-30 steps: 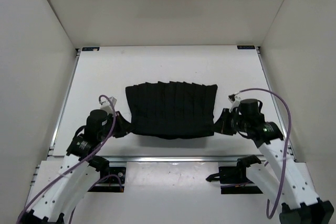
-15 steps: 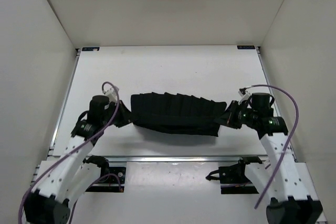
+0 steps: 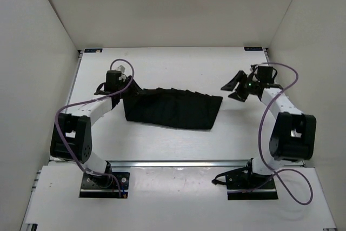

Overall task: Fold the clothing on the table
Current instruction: Fold the skirt

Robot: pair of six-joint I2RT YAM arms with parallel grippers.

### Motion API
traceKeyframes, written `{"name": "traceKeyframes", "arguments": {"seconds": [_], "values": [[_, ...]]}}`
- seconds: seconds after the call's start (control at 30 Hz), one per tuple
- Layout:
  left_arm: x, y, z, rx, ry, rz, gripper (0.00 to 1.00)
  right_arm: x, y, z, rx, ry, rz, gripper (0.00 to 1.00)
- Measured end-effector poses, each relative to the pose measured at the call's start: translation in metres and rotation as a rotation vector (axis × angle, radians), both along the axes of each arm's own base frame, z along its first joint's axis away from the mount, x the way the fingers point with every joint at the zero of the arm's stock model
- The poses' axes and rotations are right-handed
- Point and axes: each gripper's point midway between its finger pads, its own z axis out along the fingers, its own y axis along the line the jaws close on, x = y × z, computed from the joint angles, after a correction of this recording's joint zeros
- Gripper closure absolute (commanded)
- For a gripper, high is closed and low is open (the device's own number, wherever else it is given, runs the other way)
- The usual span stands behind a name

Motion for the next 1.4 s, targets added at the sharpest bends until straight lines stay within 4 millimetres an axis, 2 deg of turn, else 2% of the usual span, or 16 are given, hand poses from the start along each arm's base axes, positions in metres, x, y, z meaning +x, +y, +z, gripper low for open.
{"name": "traceKeyframes", "arguments": {"seconds": [0.1,0.13,0.2,0.3,0.47,0.6,0.73,0.83,1.13,1.23,1.3,1.33,1.37,1.4], "values": [[0.014,0.024,-0.003,0.009,-0.01,0.084,0.18,0.043,-0.008,0.014,-0.077,-0.088,0.001,0.35],[0.018,0.03,0.001,0.011,-0.028,0.105,0.17,0.049,-0.008,0.019,-0.103,-0.116,0.003,0.36],[0.023,0.039,0.013,0.01,-0.07,0.132,0.17,0.049,-0.004,0.024,-0.143,-0.156,0.02,0.31],[0.019,0.047,0.026,0.002,-0.122,0.149,0.17,0.03,0.007,0.015,-0.182,-0.158,0.047,0.3],[-0.016,0.053,0.024,0.026,-0.13,0.161,0.16,-0.016,0.023,-0.022,-0.228,-0.078,0.088,0.31],[-0.045,0.054,0.009,0.066,-0.115,0.156,0.16,-0.04,0.027,-0.042,-0.239,-0.031,0.087,0.33],[-0.067,0.065,-0.027,0.122,-0.031,0.186,0.16,-0.062,0.031,-0.057,-0.213,0.003,0.07,0.34],[-0.078,0.07,-0.044,0.154,0.015,0.201,0.16,-0.072,0.037,-0.069,-0.196,0.029,0.072,0.34],[-0.084,0.075,-0.065,0.18,0.067,0.231,0.16,-0.083,0.05,-0.085,-0.119,0.043,0.077,0.34],[-0.086,0.071,-0.071,0.172,0.089,0.221,0.17,-0.082,0.058,-0.084,-0.093,0.028,0.095,0.34],[-0.085,0.068,-0.075,0.168,0.096,0.218,0.24,-0.082,0.065,-0.083,-0.078,0.019,0.108,0.35],[-0.084,0.067,-0.075,0.164,0.093,0.218,0.29,-0.083,0.069,-0.083,-0.07,0.014,0.118,0.35],[-0.083,0.067,-0.076,0.163,0.094,0.218,0.38,-0.085,0.074,-0.083,-0.061,0.012,0.129,0.37],[-0.082,0.066,-0.077,0.16,0.093,0.218,0.53,-0.085,0.077,-0.084,-0.056,0.012,0.136,0.43]]}}
